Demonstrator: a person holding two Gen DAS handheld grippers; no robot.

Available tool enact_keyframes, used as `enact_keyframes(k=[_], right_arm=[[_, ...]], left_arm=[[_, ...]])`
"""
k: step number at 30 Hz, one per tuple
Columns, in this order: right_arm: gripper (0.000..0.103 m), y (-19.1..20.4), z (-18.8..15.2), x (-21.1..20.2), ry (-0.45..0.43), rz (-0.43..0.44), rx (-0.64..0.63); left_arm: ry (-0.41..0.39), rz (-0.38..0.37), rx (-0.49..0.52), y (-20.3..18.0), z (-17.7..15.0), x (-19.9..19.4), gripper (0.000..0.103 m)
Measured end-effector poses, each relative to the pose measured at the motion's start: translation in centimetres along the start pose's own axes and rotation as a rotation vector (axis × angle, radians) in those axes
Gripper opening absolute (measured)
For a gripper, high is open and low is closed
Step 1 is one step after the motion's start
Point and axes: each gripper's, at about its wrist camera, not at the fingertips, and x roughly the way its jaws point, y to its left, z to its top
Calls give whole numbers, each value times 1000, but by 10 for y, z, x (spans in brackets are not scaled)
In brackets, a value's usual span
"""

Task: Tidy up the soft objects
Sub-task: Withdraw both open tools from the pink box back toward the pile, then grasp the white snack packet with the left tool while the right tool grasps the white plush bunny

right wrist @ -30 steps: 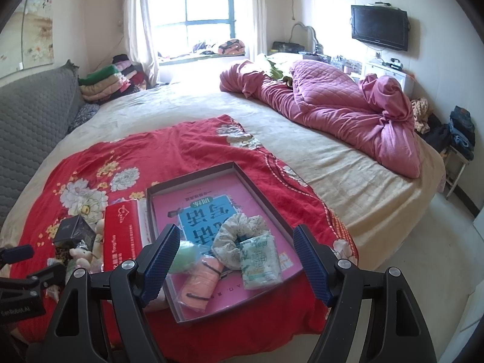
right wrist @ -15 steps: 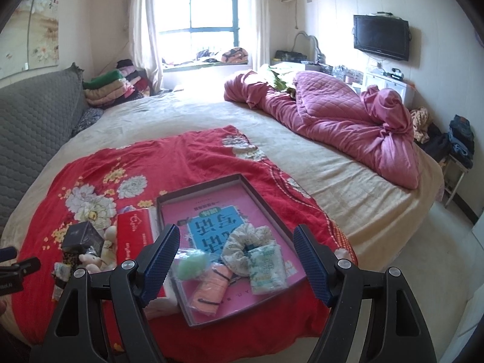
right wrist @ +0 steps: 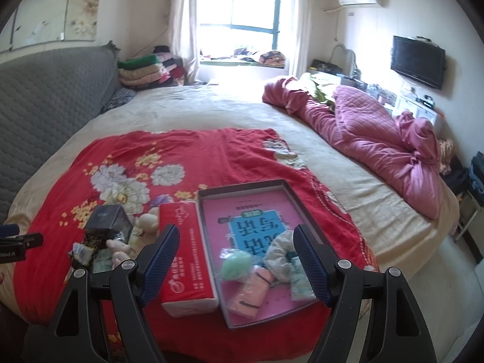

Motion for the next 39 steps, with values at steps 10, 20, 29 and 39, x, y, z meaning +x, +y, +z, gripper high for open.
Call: enact_keyframes(k=[10,20,29,39], right_arm=[[78,39,-4,9,19,21,-120],[78,87,-3,25,40,58,-236],[78,140,6,67,82,104,-390],[78,182,31,158,314,223,-579]], left_arm=[[30,0,-20,26,-15,22,83],[73,-97,-49,34,-32,51,83],[93,-147,-52,20,-41,78,83],[141,-168,-45,15,-40,107,83]])
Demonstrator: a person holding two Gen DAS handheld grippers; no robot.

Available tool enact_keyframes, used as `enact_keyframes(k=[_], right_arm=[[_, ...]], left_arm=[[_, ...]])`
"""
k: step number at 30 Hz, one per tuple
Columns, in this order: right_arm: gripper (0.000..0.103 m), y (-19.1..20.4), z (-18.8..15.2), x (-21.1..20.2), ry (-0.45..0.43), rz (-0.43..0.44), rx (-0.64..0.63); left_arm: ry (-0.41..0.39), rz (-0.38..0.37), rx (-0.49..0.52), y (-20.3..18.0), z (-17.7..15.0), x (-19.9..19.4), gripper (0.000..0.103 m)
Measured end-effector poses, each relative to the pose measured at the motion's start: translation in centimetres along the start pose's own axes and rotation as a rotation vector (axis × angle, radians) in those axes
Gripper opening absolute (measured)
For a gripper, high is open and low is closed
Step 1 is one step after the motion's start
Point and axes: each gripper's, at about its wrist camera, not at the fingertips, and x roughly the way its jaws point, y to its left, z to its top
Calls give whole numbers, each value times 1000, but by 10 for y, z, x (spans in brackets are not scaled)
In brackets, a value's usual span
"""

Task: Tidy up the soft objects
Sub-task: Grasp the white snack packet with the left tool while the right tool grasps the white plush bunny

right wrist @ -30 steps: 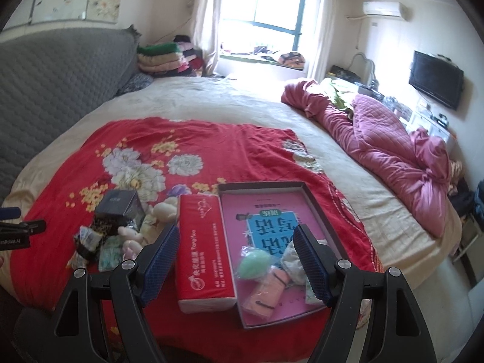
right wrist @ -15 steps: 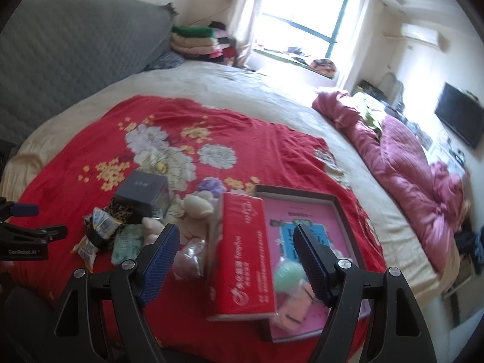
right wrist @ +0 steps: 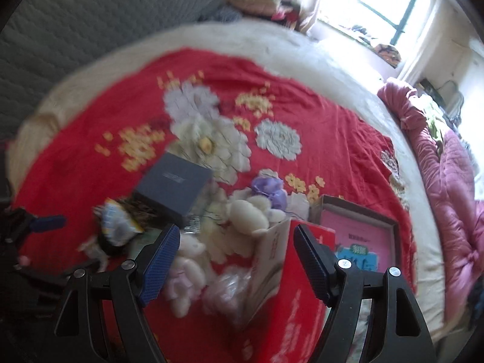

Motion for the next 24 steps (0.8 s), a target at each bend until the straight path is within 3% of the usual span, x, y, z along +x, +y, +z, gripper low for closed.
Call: enact_keyframes(k=[6,12,17,21,24], right_arm=[[78,22,9,62,169,-87,-246],[78,32,6,101,208,-173,-385],[76,28,7,120,227,-148,-405],[49,22,8,128,226,-129,-376],[44,15,9,127,197,-109,-317]], left_arm=[[30,-35,-34,8,4,12,83],[55,-85,-102,23,9,17,83],[67,-102,-104,26,10,22,83],[71,-141,-75,21,11,25,83],[85,-113,-68,19,12,32,83]])
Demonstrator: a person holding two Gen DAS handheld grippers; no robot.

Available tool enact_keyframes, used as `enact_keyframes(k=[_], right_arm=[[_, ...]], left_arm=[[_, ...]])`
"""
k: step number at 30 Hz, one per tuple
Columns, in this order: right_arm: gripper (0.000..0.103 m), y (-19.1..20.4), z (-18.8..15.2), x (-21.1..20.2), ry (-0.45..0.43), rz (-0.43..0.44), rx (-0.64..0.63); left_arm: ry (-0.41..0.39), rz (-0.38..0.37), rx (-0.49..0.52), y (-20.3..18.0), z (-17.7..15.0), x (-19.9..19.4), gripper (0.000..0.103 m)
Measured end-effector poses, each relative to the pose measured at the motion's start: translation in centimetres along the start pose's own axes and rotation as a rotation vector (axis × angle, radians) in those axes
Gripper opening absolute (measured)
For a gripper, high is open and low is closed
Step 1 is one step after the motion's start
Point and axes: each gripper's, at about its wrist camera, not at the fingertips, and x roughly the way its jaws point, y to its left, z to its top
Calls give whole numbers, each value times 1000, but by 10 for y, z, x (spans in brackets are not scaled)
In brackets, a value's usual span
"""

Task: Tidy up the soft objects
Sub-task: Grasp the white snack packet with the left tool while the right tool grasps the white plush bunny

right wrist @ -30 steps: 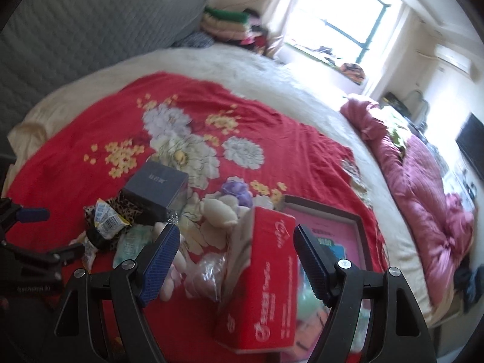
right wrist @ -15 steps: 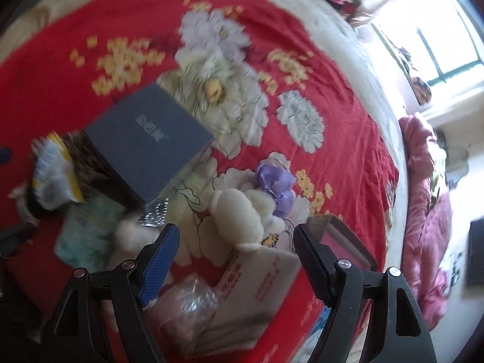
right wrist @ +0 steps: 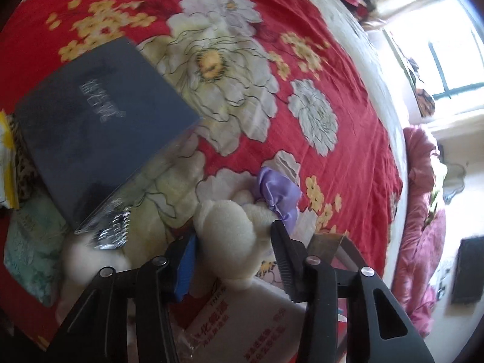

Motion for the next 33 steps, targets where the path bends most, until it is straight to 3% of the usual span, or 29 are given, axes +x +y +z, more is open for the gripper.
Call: enact_keyframes(k=[4,8,15,23,33], right_arm=[[31,-16,-2,-16,-74,33,101],[31,-37,-8,-41,-148,67,212],[30,-52,-26,-73,-246,170,345],[30,-47,-60,-111,-359,254,456],[30,-25,-99,-136,-410,329,569]], left_arm=[[32,47,2,0,2,14,83],[42,43,9,1,-3,18,79],[7,-88,-71,23,-4,6,48],[-27,-75,-59,18,-7,-9,46],[-80,-76,-56,18,-13,-44,41]])
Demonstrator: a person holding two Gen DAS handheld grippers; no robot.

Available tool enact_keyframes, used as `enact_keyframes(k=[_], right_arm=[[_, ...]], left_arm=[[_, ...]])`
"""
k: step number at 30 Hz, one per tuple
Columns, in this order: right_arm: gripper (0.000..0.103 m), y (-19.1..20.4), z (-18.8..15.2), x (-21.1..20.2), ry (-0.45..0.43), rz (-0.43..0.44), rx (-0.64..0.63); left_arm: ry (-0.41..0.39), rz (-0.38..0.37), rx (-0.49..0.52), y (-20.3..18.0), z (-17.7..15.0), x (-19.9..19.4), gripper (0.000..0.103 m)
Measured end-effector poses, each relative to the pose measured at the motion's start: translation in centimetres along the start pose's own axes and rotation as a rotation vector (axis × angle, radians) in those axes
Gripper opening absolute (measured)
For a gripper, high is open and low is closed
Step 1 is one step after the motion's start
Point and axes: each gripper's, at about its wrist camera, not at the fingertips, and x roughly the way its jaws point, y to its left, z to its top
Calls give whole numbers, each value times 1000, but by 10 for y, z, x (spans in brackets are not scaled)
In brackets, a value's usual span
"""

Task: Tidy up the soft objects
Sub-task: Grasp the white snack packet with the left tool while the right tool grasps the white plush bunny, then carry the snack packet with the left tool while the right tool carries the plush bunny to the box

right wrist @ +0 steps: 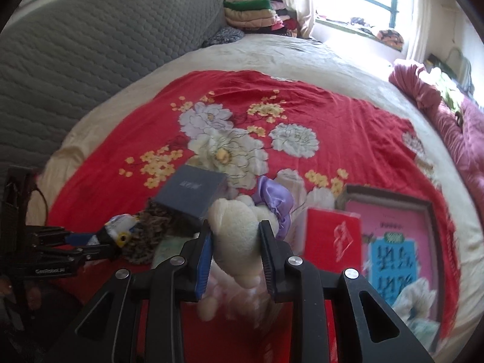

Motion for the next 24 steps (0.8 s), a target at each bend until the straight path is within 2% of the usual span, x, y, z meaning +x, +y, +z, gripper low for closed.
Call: enact_keyframes(k=[9,12,17,20,22,24], right_arm=[[30,15,-16,-29,-53,63,73],[30,14,-17,-36,-66,70,87],[30,13,-20,-45,-85,74,100],[30,9,-20,-49,-97,82,113],[30,8,-21,-51,-103,83,123],[30,6,-21,-52,-105,82,127]], left_arm=[[-11,-8,-1,-8,-4,-10,40],[2,16,4,-9,-7,-3,40],[88,60,12,-9,-20,23,40],[99,80,23,-10,-24,31,41],[121,85,30,-11,-25,37,47],[142,89,27,-11,-27,43,48]])
